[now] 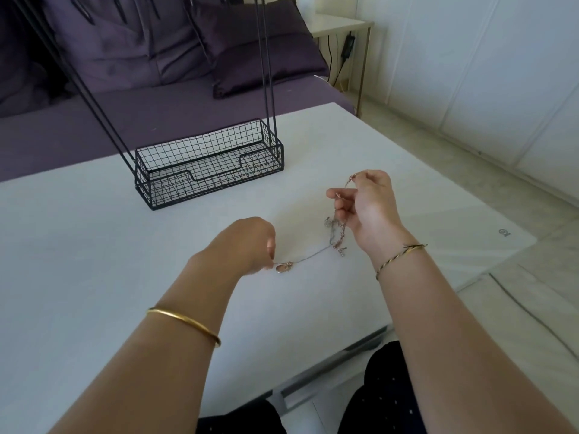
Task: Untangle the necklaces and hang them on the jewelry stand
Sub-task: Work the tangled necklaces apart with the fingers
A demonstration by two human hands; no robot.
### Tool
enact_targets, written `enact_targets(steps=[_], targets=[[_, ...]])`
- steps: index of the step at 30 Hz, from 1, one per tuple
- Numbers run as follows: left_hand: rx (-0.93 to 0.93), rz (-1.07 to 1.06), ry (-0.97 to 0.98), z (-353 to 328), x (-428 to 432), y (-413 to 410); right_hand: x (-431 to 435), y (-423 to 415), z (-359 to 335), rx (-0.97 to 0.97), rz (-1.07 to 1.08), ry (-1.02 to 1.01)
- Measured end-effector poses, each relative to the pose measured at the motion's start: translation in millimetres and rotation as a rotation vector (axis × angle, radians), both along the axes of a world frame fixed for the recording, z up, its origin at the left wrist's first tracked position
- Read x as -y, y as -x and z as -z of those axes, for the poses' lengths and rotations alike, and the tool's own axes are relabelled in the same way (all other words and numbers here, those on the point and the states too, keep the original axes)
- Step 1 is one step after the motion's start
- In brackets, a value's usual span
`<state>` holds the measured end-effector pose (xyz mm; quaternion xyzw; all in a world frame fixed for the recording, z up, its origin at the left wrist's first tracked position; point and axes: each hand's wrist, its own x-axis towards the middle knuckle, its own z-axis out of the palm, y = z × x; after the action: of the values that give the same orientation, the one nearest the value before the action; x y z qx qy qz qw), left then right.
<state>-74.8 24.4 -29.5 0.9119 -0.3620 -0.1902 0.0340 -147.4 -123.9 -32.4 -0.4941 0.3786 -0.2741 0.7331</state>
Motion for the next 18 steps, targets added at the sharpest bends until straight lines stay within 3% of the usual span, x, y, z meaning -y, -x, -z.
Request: enact_targets(steps=[10, 18], targets=[[0.079, -0.347, -0.394, -7, -39, -24, 4, 9, 8, 0.034, 0.214, -0.261], [0.195, -0.459, -0.367, -14, -32, -20, -10, 10, 8, 0.05, 0.182, -0.345]])
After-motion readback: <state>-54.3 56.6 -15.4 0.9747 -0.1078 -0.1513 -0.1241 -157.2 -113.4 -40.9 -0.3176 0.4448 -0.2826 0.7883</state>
